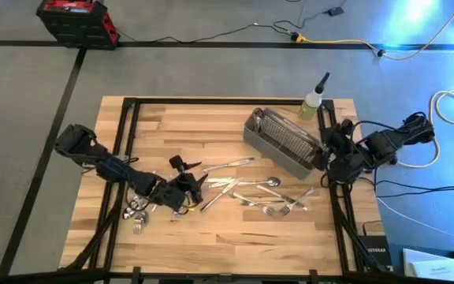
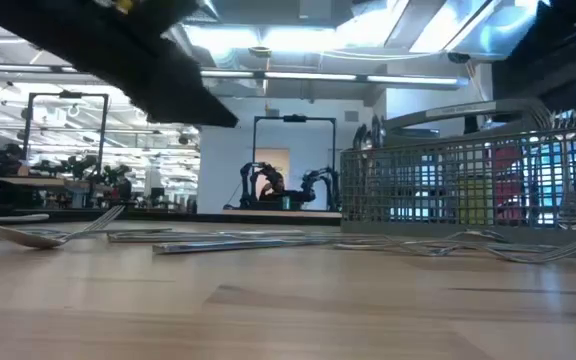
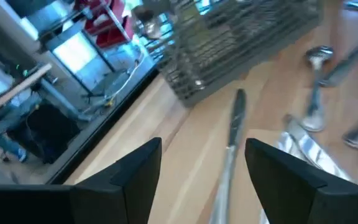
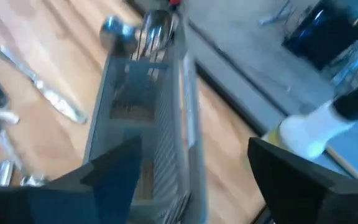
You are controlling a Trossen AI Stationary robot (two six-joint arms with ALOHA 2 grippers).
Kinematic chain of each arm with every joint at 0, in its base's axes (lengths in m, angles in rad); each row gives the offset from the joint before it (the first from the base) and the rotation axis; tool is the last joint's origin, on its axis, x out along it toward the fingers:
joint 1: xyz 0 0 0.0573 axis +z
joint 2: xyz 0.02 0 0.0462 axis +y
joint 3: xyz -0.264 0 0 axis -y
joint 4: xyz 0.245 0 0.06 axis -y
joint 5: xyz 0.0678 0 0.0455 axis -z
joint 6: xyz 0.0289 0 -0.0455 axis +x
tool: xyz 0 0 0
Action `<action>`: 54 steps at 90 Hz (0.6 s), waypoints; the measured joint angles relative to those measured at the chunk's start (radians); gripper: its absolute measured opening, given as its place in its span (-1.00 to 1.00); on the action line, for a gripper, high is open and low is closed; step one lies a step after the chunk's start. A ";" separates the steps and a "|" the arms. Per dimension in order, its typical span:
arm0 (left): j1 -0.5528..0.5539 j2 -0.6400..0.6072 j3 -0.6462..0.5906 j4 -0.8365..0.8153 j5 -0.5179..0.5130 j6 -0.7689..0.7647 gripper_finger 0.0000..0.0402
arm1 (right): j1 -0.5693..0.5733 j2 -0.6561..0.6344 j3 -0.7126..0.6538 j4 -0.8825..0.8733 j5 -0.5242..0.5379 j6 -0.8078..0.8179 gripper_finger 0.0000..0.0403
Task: Sort silverware
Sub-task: Put the silver spoon into the gray silverware organizer
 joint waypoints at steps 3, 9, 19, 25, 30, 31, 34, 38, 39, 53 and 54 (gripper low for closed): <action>-0.009 -0.002 0.000 -0.010 0.000 0.001 0.08 | 0.000 0.007 0.015 0.008 0.024 -0.020 0.39; -0.026 -0.005 0.000 -0.037 -0.002 -0.026 0.08 | 0.000 0.017 0.036 0.054 0.072 -0.059 0.39; -0.051 -0.005 0.000 -0.144 -0.002 -0.142 0.08 | 0.000 0.023 0.041 0.231 0.096 -0.189 0.39; -0.057 -0.005 0.000 -0.192 0.011 -0.272 0.08 | 0.000 0.033 0.028 0.363 0.086 -0.284 0.39; -0.056 -0.010 0.000 -0.237 0.056 -0.402 0.08 | 0.000 0.047 0.017 0.468 0.067 -0.345 0.39; -0.056 -0.011 0.000 -0.247 0.070 -0.428 0.08 | 0.000 0.051 0.015 0.485 0.063 -0.353 0.39; -0.055 -0.012 0.000 -0.279 0.119 -0.504 0.08 | 0.000 0.064 0.008 0.536 0.049 -0.376 0.39; -0.056 -0.017 0.000 -0.337 0.202 -0.608 0.08 | 0.000 0.085 0.000 0.593 0.038 -0.395 0.39; -0.057 -0.018 0.000 -0.353 0.221 -0.635 0.08 | 0.000 0.091 -0.002 0.606 0.037 -0.401 0.39; -0.092 -0.022 0.000 -0.484 0.355 -0.961 0.08 | 0.000 0.193 -0.033 0.757 0.056 -0.493 0.39; -0.095 -0.022 0.000 -0.487 0.358 -0.973 0.08 | 0.000 0.203 -0.034 0.762 0.056 -0.494 0.39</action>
